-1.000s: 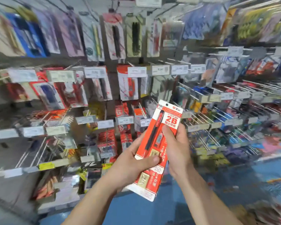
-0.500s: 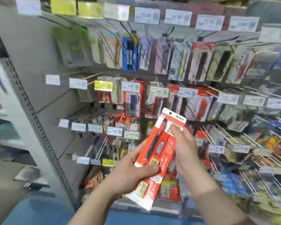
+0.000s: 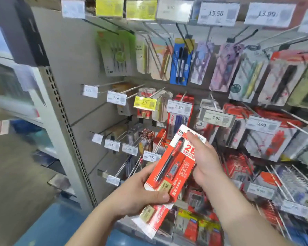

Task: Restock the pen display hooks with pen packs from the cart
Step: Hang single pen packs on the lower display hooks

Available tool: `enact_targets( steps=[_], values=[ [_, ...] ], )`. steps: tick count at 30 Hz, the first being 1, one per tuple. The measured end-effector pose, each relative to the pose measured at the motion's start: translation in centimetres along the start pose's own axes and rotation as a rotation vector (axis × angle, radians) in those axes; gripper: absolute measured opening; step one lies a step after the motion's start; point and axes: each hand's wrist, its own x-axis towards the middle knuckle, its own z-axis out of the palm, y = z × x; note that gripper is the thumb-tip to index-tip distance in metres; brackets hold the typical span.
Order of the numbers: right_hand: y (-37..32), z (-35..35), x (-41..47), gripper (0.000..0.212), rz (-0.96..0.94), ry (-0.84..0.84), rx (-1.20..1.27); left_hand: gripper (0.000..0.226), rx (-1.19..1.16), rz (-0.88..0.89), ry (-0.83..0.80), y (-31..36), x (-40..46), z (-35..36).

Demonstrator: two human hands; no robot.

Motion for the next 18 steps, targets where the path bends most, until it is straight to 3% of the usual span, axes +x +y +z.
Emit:
enact_targets(
  steps=[6,10,18],
  values=[
    [1.2,3.0,4.5,0.012,0.076,-0.021,0.036,0.094,0.014,-0.083,0.105,0.6,0.7,-5.1],
    [2.5,5.2,7.1,0.008,0.1,-0.011,0.007,0.093,-0.011,-0.108,0.252,0.5,0.6,-8.6],
    [7.3,10.8,11.0,0.01,0.119,0.064,0.05,0.093,-0.132,-0.125,0.388,-1.3,0.9,-18.7]
  ],
)
